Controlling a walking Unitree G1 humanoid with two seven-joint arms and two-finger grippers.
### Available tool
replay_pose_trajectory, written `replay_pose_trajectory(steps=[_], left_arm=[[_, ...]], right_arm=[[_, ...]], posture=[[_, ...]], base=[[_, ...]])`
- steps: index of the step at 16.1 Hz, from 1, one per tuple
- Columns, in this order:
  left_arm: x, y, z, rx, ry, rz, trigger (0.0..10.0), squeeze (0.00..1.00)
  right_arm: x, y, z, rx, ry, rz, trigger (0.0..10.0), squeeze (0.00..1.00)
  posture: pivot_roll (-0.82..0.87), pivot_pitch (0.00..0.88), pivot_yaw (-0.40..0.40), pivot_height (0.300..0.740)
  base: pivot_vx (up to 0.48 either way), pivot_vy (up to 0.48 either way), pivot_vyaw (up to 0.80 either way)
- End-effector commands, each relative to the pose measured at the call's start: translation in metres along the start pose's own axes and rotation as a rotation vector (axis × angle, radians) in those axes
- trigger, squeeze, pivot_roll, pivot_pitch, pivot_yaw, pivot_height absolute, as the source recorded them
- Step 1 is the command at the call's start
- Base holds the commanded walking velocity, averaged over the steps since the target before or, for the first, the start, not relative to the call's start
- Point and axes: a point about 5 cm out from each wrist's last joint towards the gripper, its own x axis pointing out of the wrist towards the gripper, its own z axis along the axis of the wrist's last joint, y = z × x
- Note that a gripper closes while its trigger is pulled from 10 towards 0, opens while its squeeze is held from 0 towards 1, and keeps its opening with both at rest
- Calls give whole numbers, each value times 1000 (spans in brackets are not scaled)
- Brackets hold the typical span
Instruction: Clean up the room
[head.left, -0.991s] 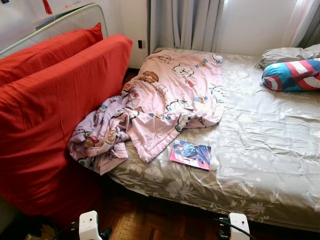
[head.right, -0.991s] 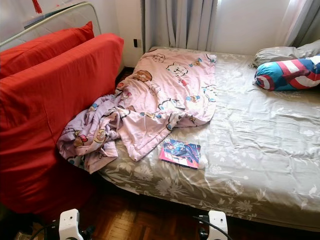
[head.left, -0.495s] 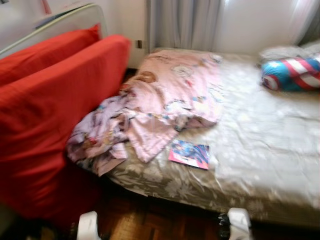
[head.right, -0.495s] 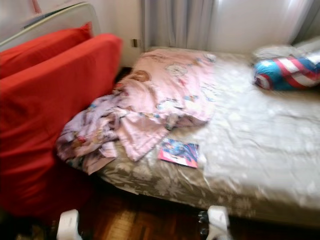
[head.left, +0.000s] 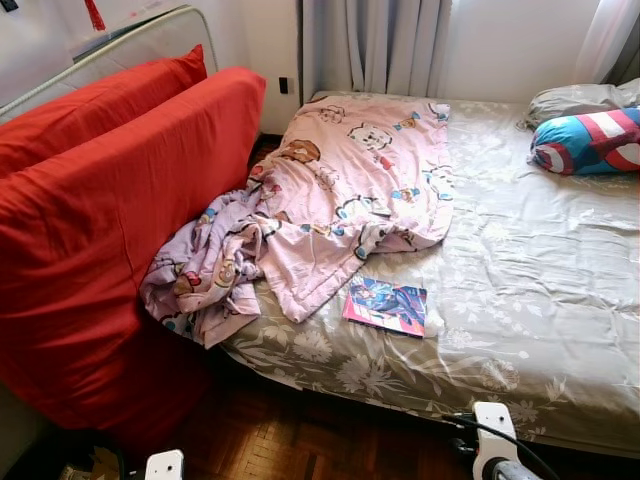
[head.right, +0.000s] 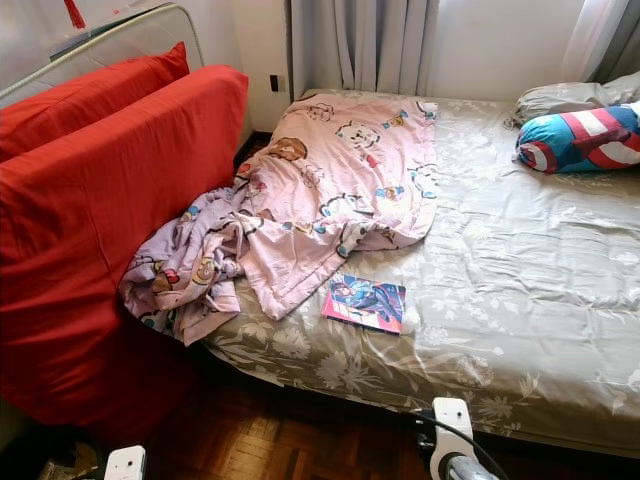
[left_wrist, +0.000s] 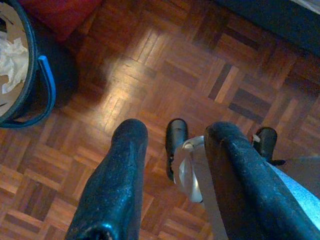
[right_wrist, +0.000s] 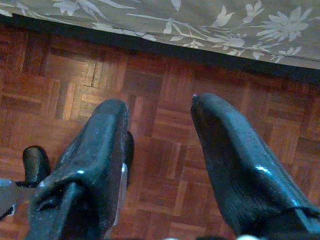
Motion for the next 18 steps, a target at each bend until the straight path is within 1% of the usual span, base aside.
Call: replay_pose_trajectory(steps=[1,4,6,8,9,10,18], left_arm=[[-1,2,-1,0,-3,7,10000,0],[0,-2,0,-5,-11,-1,10000,0],[1,-7,2,-28,-34,-6,10000,0],[1,-10,4,-28,-57,-9,10000,0],[1,-11,5,-31,-70,-8,10000,0],[1,-11,7,-39,-83,-8,10000,0],[1,-7,12,-31,-111,-10,10000,0]], right_arm=[[0,1,-1,12,5,6,10000,0],[0,-2,1,11,-4,5,10000,0],[-1,-4,3,11,-10,3,10000,0],[-1,-6,4,14,-15,1,10000,0],[-1,-6,5,-1,-17,6,10000,0],[-1,-6,6,-12,-22,14,10000,0],[0,-1,5,12,-35,28,10000,0]], posture=[[4,40,-3,740],[-9,38,-20,740],[-12,39,-27,740],[-13,43,-30,740],[-12,46,-30,740],[-11,49,-28,740],[-6,47,-10,740]], base=[[0,0,0],[0,0,0],[0,0,0],[0,0,0],[0,0,0],[0,0,0],[0,0,0]])
